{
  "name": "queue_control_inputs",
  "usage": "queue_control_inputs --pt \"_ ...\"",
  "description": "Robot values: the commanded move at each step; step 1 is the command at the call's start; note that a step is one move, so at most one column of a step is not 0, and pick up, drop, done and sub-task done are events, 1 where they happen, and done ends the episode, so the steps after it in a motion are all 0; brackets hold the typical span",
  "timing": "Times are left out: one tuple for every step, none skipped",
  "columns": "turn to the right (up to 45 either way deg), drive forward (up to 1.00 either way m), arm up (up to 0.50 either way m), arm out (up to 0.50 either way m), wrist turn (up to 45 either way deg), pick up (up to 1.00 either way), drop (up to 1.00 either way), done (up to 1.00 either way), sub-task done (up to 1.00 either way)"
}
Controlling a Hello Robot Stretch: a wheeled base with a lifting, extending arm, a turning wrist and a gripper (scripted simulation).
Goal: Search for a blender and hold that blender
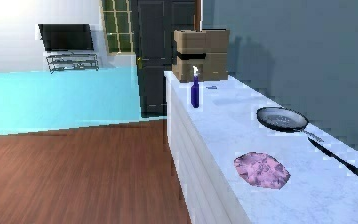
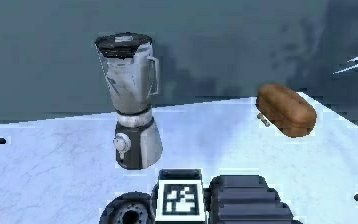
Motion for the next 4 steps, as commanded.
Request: queue_control_inputs --pt "0.0 0.00 0.00 0.20 0.0 0.00 0.00 0.00 0.00" --pt "0.0 0.00 0.00 0.00 45.0 0.00 0.00 0.00 0.00" --pt "0.0 0.00 0.00 0.00 45.0 0.00 0.00 0.00 0.00" --pt "0.0 0.00 0.00 0.00 45.0 0.00 0.00 0.00 0.00"
